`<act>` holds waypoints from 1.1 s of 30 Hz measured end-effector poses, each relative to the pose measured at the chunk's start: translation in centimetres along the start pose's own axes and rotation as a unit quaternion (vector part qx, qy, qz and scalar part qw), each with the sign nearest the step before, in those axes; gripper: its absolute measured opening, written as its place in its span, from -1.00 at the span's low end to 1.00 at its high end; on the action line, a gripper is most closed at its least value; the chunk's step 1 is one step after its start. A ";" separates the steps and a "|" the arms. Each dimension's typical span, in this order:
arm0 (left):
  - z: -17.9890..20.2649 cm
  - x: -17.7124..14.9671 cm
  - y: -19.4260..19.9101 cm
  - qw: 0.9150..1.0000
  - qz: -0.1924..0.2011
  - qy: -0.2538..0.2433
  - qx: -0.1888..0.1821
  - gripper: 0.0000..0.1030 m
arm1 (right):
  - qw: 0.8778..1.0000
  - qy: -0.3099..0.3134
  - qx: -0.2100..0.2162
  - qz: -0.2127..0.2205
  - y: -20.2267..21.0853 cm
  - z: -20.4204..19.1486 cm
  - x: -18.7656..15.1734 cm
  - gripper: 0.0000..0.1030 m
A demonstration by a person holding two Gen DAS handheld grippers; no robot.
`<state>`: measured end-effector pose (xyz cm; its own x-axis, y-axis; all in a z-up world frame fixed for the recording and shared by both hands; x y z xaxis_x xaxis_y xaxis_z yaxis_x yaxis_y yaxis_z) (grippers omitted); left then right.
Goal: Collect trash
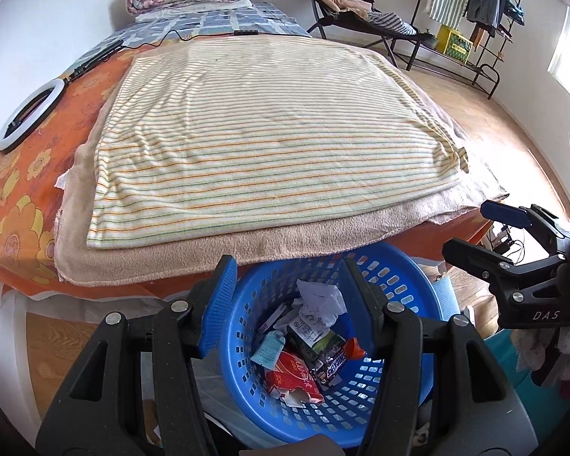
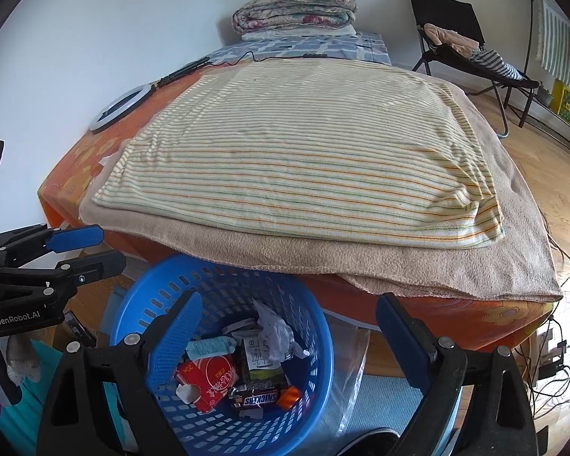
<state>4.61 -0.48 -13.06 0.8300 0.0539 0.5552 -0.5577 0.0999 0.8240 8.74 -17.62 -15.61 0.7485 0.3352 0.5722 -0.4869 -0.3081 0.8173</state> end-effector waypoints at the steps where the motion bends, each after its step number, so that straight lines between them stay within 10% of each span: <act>1: 0.0 0.3 0.2 1.000 0.004 0.002 0.001 0.11 | 1.000 -0.001 -0.001 0.004 0.2 0.1 0.3 0.94; 33: -1.6 12.8 3.9 0.991 0.127 0.020 0.020 0.93 | 0.996 -0.011 -0.011 0.089 1.3 2.3 12.3 0.99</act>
<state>13.03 2.17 -2.90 0.6614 0.1114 0.7417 -0.7486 0.0385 0.6619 18.35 -16.00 -7.66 0.6595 0.2567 0.7065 -0.6219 -0.3416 0.7046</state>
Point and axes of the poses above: each gripper's, at about its wrist camera, not at the fingertips, and y roughly against the way its jaws point, z to its right, x to its top, the point moved 6 cm from there along -y, roughly the way its jaws point, and after that the axes turned 1 degree about -z, right-handed, at the moved point
